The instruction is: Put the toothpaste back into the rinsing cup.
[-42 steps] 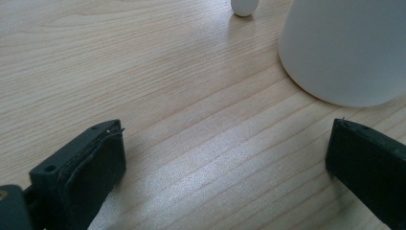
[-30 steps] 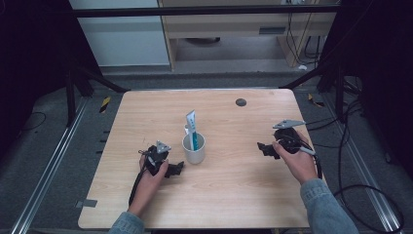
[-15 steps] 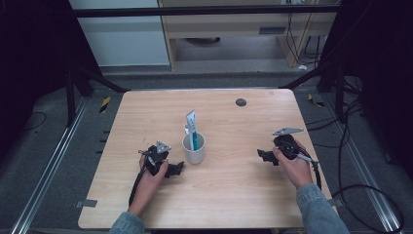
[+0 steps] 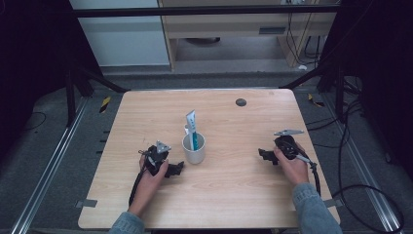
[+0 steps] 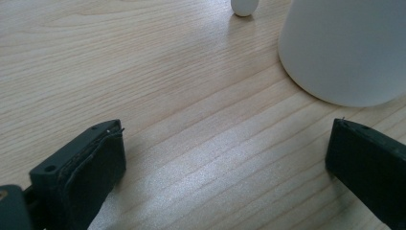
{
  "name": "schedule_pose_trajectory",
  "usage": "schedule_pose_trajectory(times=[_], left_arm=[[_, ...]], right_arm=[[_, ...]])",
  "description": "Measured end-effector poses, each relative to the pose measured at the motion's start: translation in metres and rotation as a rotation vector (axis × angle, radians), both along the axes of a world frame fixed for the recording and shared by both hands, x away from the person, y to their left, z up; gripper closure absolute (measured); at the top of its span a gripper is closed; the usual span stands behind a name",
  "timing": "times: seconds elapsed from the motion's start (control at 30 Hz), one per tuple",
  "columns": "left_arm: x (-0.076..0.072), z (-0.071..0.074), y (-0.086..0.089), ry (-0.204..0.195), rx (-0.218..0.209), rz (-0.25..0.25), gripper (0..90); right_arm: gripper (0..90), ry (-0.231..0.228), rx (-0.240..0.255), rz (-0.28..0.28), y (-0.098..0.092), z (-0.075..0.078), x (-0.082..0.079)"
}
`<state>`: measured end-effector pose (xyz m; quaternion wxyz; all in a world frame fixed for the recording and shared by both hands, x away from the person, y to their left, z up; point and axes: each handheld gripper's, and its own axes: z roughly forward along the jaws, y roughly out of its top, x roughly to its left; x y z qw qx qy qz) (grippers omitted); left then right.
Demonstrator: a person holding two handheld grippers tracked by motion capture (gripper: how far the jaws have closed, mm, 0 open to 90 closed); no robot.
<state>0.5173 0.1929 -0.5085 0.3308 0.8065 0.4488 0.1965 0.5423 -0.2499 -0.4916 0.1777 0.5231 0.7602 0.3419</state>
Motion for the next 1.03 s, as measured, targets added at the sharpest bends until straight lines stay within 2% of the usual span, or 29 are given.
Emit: schedule_pose_trajectory(times=[0.37, 0.5, 0.63, 0.7, 0.73, 0.87, 1.03], left_arm=[[0.0, 0.0, 0.0, 0.0, 0.0, 0.0, 0.0], [0.0, 0.0, 0.0, 0.0, 0.0, 0.0, 0.0], [0.0, 0.0, 0.0, 0.0, 0.0, 0.0, 0.0], [0.0, 0.0, 0.0, 0.0, 0.001, 0.0, 0.0], [0.0, 0.0, 0.0, 0.0, 0.001, 0.0, 0.0], [0.0, 0.0, 0.0, 0.0, 0.001, 0.0, 0.0], [0.0, 0.0, 0.0, 0.0, 0.001, 0.0, 0.0]], right_arm=[[11.1, 0.007, 0.003, -0.033, -0.002, -0.01, 0.008], [10.6, -0.004, 0.0, -0.042, -0.002, -0.012, 0.009], [8.8, -0.033, -0.017, -0.066, -0.002, -0.015, 0.01], [7.9, -0.067, -0.046, -0.075, -0.001, -0.018, 0.011], [5.6, -0.071, -0.075, -0.073, 0.001, -0.019, 0.011], [4.7, -0.064, -0.072, -0.077, 0.004, -0.019, 0.011], [3.8, -0.067, -0.078, -0.123, 0.004, -0.02, 0.012]])
